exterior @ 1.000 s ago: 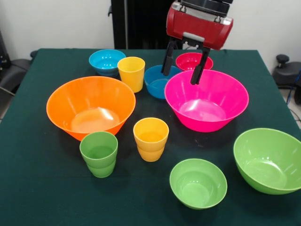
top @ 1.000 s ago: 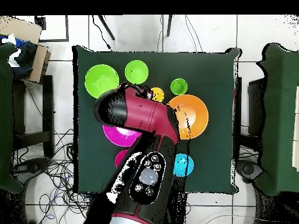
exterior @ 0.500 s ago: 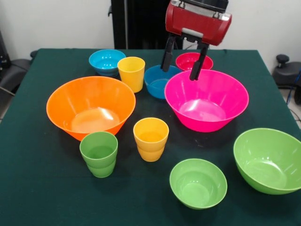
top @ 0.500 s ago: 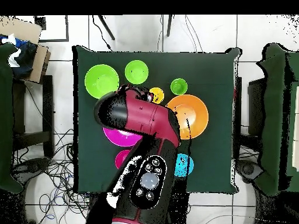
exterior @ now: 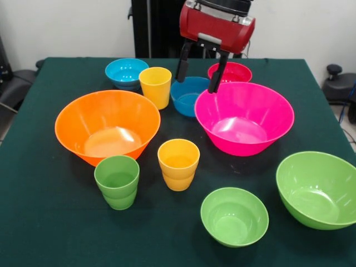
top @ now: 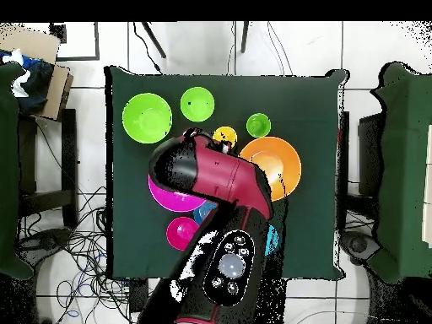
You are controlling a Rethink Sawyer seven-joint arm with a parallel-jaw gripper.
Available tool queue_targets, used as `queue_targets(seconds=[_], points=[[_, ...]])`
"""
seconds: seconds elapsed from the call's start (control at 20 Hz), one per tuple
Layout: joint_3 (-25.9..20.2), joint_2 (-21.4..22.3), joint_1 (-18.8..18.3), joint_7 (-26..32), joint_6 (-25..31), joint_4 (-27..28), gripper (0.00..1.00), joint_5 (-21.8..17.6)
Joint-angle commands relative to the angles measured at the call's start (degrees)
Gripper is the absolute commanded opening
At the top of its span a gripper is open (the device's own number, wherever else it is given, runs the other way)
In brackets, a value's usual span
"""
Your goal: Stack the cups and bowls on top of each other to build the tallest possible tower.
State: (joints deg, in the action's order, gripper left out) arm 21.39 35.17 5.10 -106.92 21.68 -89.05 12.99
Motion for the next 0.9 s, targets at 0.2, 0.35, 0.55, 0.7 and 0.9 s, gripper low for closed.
queue_targets(seconds=[0.2,0.35,0.55,0.7,0.9], points=[[-6.0,-3.2,-0.1,-7.3,-4.9,-3.4,1.00,-2.3],[-5.2,-4.1,0.6,-7.9,-5.4,-2.3,1.00,-2.1],[-4.8,-5.5,0.9,-8.9,-6.5,-0.9,1.00,-1.3],[-6.4,-5.5,-0.1,-8.5,-6.3,-1.0,1.00,-0.6],[-7.6,-4.1,-1.1,-6.7,-4.1,-1.7,1.00,-0.9]])
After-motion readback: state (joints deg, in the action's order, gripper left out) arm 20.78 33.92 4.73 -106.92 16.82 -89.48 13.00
